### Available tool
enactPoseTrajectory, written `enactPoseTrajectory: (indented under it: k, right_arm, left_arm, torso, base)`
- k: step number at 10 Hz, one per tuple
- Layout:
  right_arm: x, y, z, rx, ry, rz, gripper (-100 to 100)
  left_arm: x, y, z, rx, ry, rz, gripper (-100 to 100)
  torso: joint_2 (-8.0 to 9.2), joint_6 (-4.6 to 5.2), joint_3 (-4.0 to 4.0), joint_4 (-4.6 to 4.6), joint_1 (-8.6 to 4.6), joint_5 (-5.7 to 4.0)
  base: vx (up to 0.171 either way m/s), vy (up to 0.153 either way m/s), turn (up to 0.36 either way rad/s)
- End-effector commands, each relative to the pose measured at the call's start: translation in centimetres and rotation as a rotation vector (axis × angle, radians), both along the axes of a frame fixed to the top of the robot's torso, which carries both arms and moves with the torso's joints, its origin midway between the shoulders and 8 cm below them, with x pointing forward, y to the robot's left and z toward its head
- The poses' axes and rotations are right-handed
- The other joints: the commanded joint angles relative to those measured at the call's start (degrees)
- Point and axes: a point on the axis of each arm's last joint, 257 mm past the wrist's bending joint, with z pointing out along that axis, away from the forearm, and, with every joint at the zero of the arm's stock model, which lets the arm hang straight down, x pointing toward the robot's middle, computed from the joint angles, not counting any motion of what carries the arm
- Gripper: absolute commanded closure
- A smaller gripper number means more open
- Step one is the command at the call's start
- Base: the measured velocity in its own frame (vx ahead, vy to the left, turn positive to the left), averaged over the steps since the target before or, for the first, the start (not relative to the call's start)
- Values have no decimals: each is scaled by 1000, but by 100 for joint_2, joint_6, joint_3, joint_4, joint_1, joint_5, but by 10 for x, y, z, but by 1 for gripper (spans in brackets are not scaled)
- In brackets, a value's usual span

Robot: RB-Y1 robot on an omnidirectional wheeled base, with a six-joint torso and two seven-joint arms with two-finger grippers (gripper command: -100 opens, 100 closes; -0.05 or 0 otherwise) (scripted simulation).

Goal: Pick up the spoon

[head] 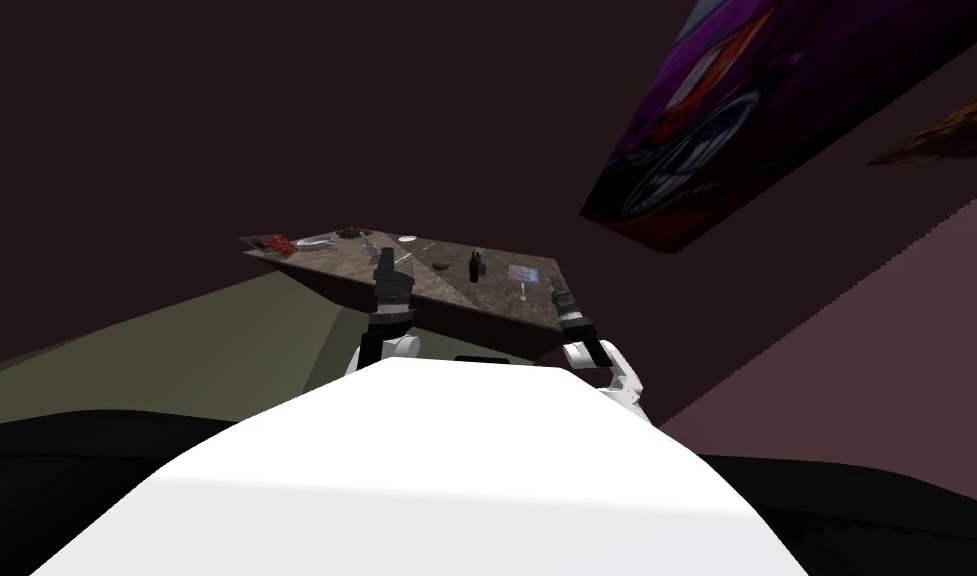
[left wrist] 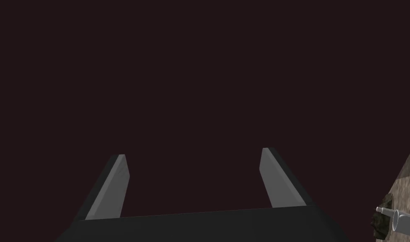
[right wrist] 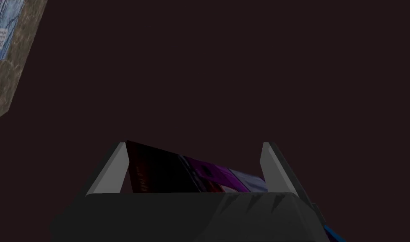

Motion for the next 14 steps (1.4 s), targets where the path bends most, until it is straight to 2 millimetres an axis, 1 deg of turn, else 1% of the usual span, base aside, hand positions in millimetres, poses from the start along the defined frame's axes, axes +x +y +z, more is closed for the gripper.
enactPoseTrajectory:
  k: [1, 2, 3, 4, 5, 6, 7, 8, 9, 10, 11, 12, 13, 14]
  right_arm:
    - [2, -3, -12, -38, 33, 6, -100]
    - [6, -9, -29, -68, 82, 3, -100]
    - [6, -10, -29, -80, 83, 6, -100]
    - [9, -17, -46, -113, 134, 2, -100]
    - [9, -18, -46, -122, 135, 5, -100]
    - [11, -27, -64, -155, 186, -1, -100]
    - [11, -27, -63, -166, 187, 1, -100]
    - [12, -37, -81, -197, 239, -7, -100]
    - [12, -39, -80, -210, 240, -4, -100]
    - [12, -50, -98, -242, 293, -15, -100]
    - [12, -51, -97, -255, 294, -12, -100]
    - [10, -64, -114, -290, 347, -24, -100]
    - [10, -66, -114, -301, 348, -22, -100]
    - [8, -80, -130, -337, 402, -35, -100]
  left_arm:
    - [0, 0, 0, 0, 0, 0, 0]
    - [0, 0, 0, 0, 0, 0, 0]
    - [0, 0, 0, 0, 0, 0, 0]
    - [0, 0, 0, 0, 0, 0, 0]
    - [0, 0, 0, 0, 0, 0, 0]
    - [0, 0, 0, 0, 0, 0, 0]
    - [0, 0, 0, 0, 0, 0, 0]
    - [0, 0, 0, 0, 0, 0, 0]
    - [0, 0, 0, 0, 0, 0, 0]
    - [0, 0, 0, 0, 0, 0, 0]
    - [0, 0, 0, 0, 0, 0, 0]
    - [0, 0, 0, 0, 0, 0, 0]
    - [0, 0, 0, 0, 0, 0, 0]
    - [0, 0, 0, 0, 0, 0, 0]
  torso:
    - [0, 0, 0, 0, 0, 0]
    - [-2, 6, -1, 0, -1, 0]
    - [-3, 2, -2, -1, 3, 0]
    - [-4, 6, -2, -1, 3, 1]
    - [-6, 1, -3, -1, 5, 1]
    - [-5, 7, -3, -1, 4, 1]
    - [-6, 3, -3, -1, 7, 1]
    - [-6, 7, -3, -1, 6, 2]
    - [-6, 5, -4, -1, 8, 2]
    - [-8, 7, -4, -1, 7, 2]
    - [-9, 3, -5, -2, 10, 2]
    - [-8, 9, -5, -2, 8, 2]
    - [-10, 5, -6, -2, 11, 2]
    - [-10, 9, -6, -2, 9, 2]
  base:
    - [-19, -8, 133]
    - [-16, 4, 250]
    - [-12, 0, 115]
    - [-14, 9, 250]
    - [-12, 3, 122]
    - [-13, 15, 226]
    - [-9, 9, 124]
    - [-7, 17, 189]
    - [-4, 12, 117]
    - [-4, 23, 257]
    - [-2, 16, 108]
    - [1, 24, 170]
    - [3, 18, 100]
    - [7, 30, 197]
